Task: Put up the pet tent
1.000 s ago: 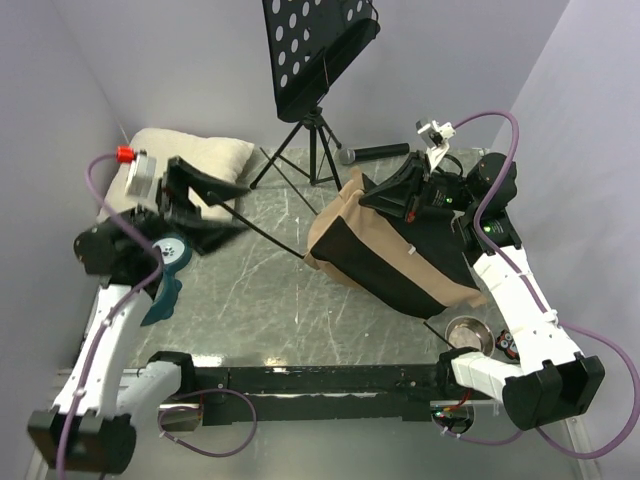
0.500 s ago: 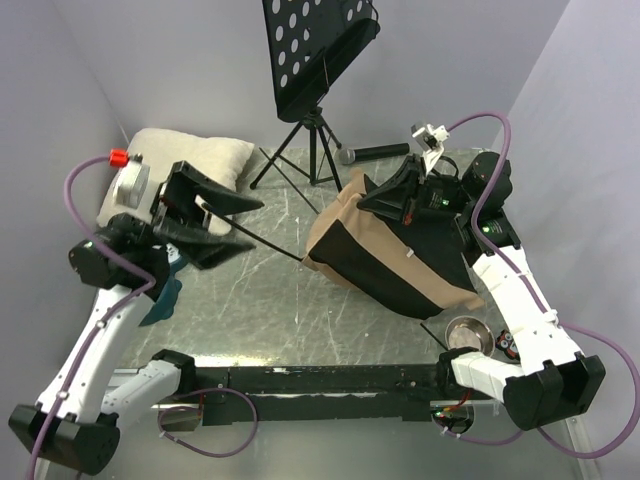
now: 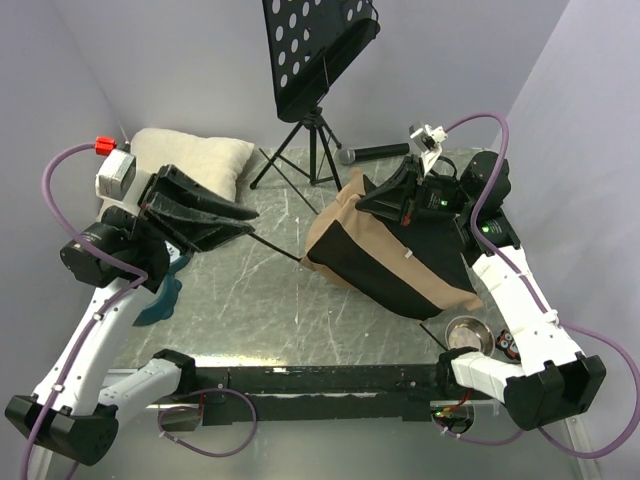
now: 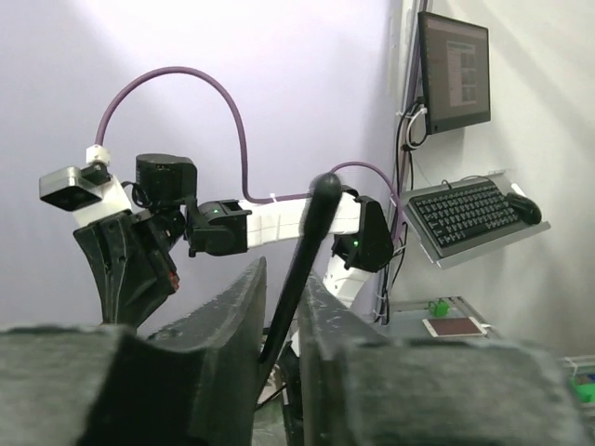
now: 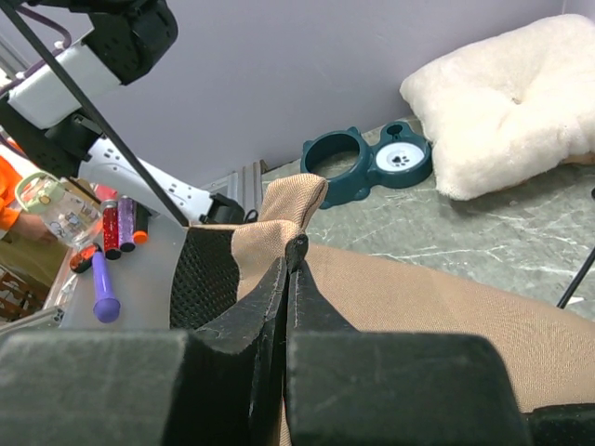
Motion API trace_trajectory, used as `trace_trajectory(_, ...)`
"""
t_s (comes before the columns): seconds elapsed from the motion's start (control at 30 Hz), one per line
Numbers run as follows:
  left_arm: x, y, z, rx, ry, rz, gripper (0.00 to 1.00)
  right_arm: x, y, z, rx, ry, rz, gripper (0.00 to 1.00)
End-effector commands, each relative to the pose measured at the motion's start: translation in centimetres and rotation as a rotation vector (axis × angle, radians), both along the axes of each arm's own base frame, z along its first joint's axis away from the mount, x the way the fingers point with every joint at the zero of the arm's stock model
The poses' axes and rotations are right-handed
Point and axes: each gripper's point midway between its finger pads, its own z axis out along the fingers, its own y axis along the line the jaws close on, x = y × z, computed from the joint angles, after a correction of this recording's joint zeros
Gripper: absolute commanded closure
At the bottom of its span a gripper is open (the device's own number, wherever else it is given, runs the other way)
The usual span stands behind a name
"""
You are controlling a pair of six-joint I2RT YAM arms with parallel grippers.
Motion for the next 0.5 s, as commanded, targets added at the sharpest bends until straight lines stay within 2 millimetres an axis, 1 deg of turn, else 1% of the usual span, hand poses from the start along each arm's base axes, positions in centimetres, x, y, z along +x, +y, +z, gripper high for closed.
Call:
trace_trajectory(0.0, -1.2, 0.3, 1.4, -0.037, -0.038, -0.015, 0.92, -0.7, 0.0, 2.7, 0.027, -0.103, 0.0, 1.0)
trace_trajectory(0.03, -1.1, 0.2, 1.4, -0.035, -0.027, -0.019, 0.97, -0.7, 0.0, 2.7, 0.027, -0.103, 0.002, 1.0)
trace_trajectory(0.07, -1.0, 0.1, 1.3, -0.032, -0.008, -0.026, 0.99, -0.6, 0.1, 2.6, 0.027, -0.1, 0.002, 1.0)
trace_trajectory(0.13, -0.4, -0.4, 0.6, -0.012, 0.043, -0.049, 0.99, -0.6, 0.3, 2.7, 0.026, -0.102, 0.008, 1.0)
trace_trajectory(0.2, 0.5, -1.4, -0.6, 0.033, 0.136, -0.08, 0.99, -0.6, 0.7, 2.7, 0.022, -0.109, 0.02, 1.0)
trace_trajectory(0.27, 2.2, -2.9, -2.5, 0.118, 0.281, -0.103, 0.99, -0.6, 1.4, 2.8, 0.022, -0.119, 0.034, 1.0)
trace_trajectory(0.33, 3.1, -4.4, -4.6, 0.205, 0.36, -0.128, 0.99, -0.8, 2.1, 3.2, 0.026, -0.127, 0.055, 1.0)
trace_trajectory(0.47, 5.5, -7.0, -9.9, 0.404, 0.497, -0.113, 0.99, -0.9, 3.0, 4.1, 0.048, -0.136, 0.08, 1.0)
